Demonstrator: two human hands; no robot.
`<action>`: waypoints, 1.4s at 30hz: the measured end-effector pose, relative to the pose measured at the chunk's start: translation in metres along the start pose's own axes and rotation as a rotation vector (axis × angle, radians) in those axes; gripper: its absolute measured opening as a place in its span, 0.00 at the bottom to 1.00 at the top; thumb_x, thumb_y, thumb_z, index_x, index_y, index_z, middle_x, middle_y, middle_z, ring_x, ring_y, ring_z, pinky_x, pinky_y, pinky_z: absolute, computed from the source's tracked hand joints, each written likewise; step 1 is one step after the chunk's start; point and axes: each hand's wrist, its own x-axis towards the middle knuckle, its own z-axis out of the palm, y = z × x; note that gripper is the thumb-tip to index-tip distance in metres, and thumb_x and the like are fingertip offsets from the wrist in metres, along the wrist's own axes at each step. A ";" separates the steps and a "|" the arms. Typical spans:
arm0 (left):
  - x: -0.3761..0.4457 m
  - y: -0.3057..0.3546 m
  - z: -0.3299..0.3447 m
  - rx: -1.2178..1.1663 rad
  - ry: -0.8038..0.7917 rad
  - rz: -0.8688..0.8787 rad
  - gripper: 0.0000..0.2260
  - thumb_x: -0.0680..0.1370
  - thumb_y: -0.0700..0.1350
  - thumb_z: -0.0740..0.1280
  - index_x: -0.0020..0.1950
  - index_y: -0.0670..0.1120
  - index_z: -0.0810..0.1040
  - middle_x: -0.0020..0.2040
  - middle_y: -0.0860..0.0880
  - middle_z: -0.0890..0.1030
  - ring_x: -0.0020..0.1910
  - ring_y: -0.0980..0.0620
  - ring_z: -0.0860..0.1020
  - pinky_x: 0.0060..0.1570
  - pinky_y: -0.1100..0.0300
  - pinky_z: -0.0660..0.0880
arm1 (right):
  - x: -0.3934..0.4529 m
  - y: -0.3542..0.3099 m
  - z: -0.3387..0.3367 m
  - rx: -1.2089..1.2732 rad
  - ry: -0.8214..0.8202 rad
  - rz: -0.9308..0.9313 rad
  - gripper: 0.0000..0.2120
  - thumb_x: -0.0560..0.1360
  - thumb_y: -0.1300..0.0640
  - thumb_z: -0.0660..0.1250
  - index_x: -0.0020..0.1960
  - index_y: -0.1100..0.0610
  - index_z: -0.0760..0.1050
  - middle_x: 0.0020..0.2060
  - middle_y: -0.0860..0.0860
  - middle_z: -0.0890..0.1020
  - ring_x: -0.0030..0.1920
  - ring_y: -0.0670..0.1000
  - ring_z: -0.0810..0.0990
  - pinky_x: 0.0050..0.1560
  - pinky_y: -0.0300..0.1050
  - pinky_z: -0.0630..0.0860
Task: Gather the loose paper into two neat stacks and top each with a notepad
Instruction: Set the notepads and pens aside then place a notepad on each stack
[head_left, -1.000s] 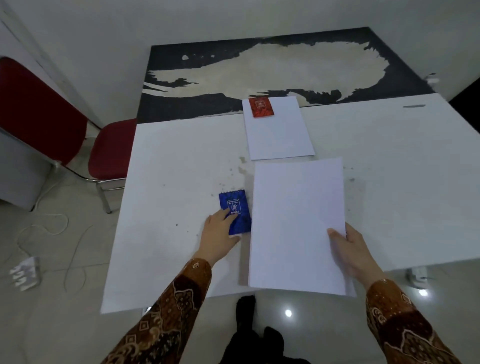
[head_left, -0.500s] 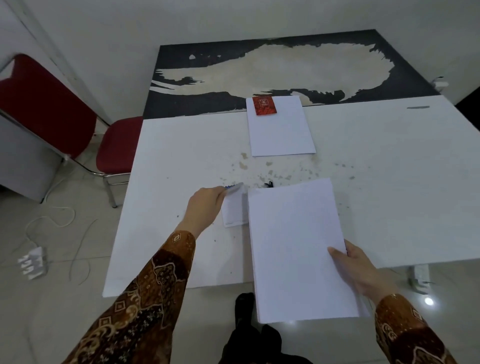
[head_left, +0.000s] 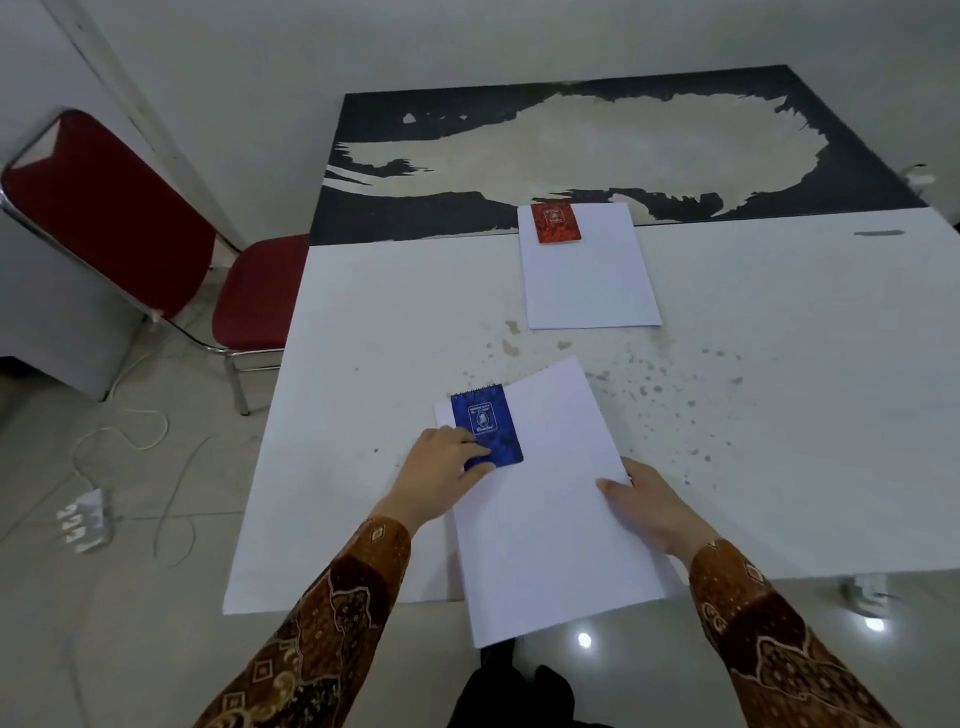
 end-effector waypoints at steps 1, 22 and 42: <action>0.002 -0.003 0.001 -0.047 0.009 -0.033 0.14 0.80 0.53 0.62 0.59 0.48 0.81 0.54 0.50 0.81 0.53 0.50 0.77 0.57 0.56 0.69 | 0.004 0.001 0.000 0.003 -0.002 -0.006 0.12 0.80 0.60 0.60 0.61 0.54 0.76 0.54 0.49 0.83 0.51 0.50 0.83 0.49 0.45 0.80; 0.086 -0.057 -0.060 -0.938 0.054 -0.565 0.13 0.70 0.47 0.76 0.50 0.48 0.76 0.51 0.42 0.81 0.50 0.46 0.79 0.46 0.53 0.75 | 0.031 -0.024 -0.009 0.034 -0.009 -0.138 0.13 0.80 0.57 0.61 0.62 0.49 0.75 0.54 0.47 0.84 0.52 0.50 0.83 0.55 0.54 0.79; 0.252 0.088 -0.065 -1.526 0.005 -0.500 0.10 0.79 0.41 0.64 0.59 0.43 0.78 0.57 0.43 0.82 0.56 0.43 0.80 0.59 0.47 0.76 | 0.075 -0.078 -0.158 0.219 0.176 -0.276 0.13 0.80 0.60 0.60 0.62 0.52 0.75 0.54 0.48 0.84 0.53 0.49 0.83 0.47 0.41 0.80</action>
